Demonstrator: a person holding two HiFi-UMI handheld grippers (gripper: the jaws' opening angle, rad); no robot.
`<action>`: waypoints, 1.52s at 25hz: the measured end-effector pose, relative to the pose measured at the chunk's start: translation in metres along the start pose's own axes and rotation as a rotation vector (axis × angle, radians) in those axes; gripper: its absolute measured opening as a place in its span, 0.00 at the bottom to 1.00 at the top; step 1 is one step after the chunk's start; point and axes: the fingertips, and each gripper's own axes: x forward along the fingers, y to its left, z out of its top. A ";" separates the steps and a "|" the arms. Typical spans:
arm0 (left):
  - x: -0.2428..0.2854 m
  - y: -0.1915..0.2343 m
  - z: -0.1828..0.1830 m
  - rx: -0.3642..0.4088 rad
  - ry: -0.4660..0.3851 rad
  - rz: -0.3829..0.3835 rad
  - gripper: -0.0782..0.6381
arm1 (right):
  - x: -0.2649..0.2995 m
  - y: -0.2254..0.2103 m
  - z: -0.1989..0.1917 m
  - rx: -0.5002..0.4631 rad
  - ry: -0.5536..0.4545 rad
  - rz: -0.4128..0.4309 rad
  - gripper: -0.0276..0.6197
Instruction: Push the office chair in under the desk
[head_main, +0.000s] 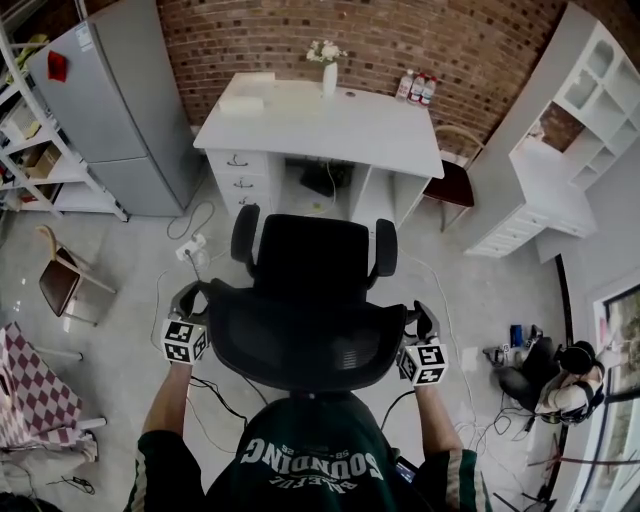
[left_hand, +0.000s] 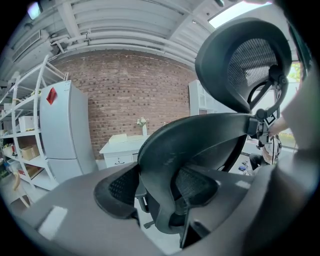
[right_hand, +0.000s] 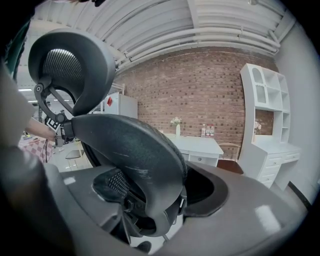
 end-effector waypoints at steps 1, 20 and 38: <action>0.002 0.002 0.000 -0.002 -0.001 0.004 0.43 | 0.004 -0.001 0.002 0.000 0.002 0.004 0.52; 0.081 0.058 0.027 -0.040 0.012 0.038 0.43 | 0.102 -0.024 0.037 -0.010 -0.005 0.017 0.52; 0.165 0.104 0.062 -0.028 0.054 0.012 0.43 | 0.178 -0.051 0.073 -0.052 0.032 -0.013 0.49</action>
